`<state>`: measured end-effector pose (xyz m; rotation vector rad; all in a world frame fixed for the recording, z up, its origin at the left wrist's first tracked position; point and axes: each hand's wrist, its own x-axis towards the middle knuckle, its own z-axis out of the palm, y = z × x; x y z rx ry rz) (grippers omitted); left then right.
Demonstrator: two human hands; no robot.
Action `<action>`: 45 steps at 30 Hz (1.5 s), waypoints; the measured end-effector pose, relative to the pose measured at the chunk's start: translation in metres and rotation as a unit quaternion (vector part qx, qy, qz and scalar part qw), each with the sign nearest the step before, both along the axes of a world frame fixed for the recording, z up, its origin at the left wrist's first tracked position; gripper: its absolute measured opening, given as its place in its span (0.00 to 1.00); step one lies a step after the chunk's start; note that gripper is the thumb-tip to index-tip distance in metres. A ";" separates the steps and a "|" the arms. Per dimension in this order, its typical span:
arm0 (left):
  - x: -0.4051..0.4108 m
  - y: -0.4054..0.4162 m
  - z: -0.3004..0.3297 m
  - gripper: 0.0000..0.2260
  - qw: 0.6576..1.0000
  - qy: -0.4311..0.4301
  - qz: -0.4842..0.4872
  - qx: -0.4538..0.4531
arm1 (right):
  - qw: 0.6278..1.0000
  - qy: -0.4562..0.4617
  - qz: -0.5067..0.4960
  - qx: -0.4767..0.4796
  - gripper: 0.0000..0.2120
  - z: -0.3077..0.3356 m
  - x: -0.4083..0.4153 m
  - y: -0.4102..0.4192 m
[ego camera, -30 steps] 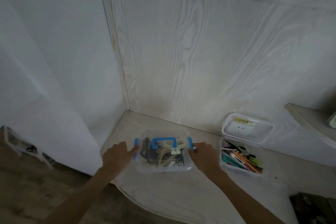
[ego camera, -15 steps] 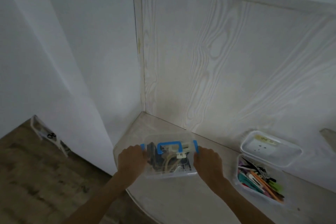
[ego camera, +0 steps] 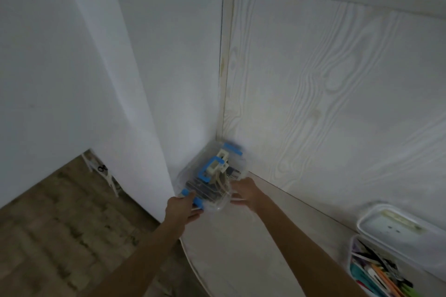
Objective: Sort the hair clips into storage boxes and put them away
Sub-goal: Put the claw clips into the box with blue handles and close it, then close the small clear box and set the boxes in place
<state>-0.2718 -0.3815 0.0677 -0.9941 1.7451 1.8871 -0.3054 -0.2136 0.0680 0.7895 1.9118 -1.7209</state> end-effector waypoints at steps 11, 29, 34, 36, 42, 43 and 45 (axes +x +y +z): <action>-0.010 0.006 -0.017 0.11 0.998 0.057 0.007 -0.023 | 0.996 0.061 -0.062 -0.008 0.12 -0.015 -0.004 0.006; 0.008 0.091 0.023 0.12 0.816 0.047 -0.527 -0.231 | 0.982 0.077 -0.164 -0.049 0.11 0.012 0.163 0.173; 0.037 0.210 0.013 0.09 0.801 0.088 -0.572 -0.155 | 0.963 0.065 -0.258 -0.028 0.07 0.017 0.237 0.252; 0.048 0.249 0.009 0.06 0.820 0.078 -0.556 -0.108 | 0.945 0.061 -0.319 0.022 0.09 0.014 0.264 0.280; 0.082 0.344 0.004 0.12 0.860 0.097 -0.500 -0.026 | 0.908 0.041 -0.417 0.010 0.17 -0.012 0.290 0.330; 0.087 0.351 0.006 0.14 0.868 0.105 -0.485 0.001 | 0.907 0.047 -0.418 -0.021 0.18 -0.013 0.289 0.331; 0.092 0.360 0.010 0.19 0.877 0.127 -0.462 0.032 | 0.912 0.061 -0.402 -0.056 0.20 -0.014 0.284 0.336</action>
